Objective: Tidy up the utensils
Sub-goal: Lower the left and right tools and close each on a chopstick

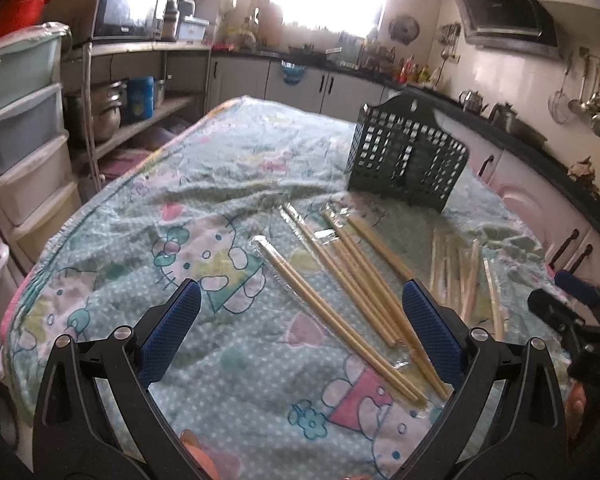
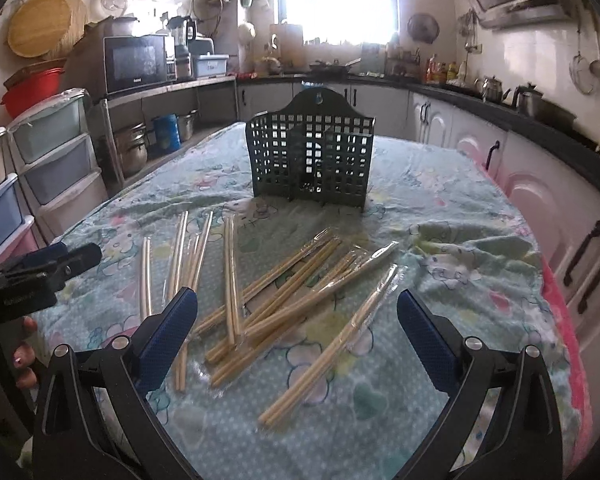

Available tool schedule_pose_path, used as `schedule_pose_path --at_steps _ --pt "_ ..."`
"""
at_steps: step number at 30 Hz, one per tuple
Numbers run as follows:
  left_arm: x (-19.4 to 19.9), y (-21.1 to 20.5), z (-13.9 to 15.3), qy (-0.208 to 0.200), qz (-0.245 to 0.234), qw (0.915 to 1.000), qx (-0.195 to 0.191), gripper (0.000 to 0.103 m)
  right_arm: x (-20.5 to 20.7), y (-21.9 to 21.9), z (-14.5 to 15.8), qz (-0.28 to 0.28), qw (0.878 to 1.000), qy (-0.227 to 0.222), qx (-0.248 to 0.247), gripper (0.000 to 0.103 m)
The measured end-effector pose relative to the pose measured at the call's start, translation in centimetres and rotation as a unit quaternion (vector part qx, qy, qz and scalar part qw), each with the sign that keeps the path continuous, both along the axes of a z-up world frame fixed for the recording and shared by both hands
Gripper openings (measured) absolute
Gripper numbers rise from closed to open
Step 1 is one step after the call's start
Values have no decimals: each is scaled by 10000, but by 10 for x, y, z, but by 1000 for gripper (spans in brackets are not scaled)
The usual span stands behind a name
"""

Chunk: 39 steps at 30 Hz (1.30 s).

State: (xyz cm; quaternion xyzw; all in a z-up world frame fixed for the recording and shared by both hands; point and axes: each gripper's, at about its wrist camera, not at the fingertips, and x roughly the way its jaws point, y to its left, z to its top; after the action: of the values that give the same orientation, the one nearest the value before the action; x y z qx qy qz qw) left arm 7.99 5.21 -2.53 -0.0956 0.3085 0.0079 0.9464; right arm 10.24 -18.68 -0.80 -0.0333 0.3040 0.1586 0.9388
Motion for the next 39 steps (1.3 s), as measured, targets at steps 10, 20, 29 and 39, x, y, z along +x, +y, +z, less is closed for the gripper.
schedule_pose_path --at_steps 10,20,29,39 --pt "52 6 -20 643 -373 9958 -532 84 56 -16 -8 -43 9982 584 91 97" --pt "85 13 -43 1265 -375 9881 -788 58 117 -35 -30 -127 9892 1439 239 89" --pt "103 24 -42 1456 -185 9864 -741 35 161 -50 -50 -327 9744 2140 614 69" --pt "121 30 -42 1593 -126 9851 -642 21 189 -60 -53 -328 9608 2588 938 59"
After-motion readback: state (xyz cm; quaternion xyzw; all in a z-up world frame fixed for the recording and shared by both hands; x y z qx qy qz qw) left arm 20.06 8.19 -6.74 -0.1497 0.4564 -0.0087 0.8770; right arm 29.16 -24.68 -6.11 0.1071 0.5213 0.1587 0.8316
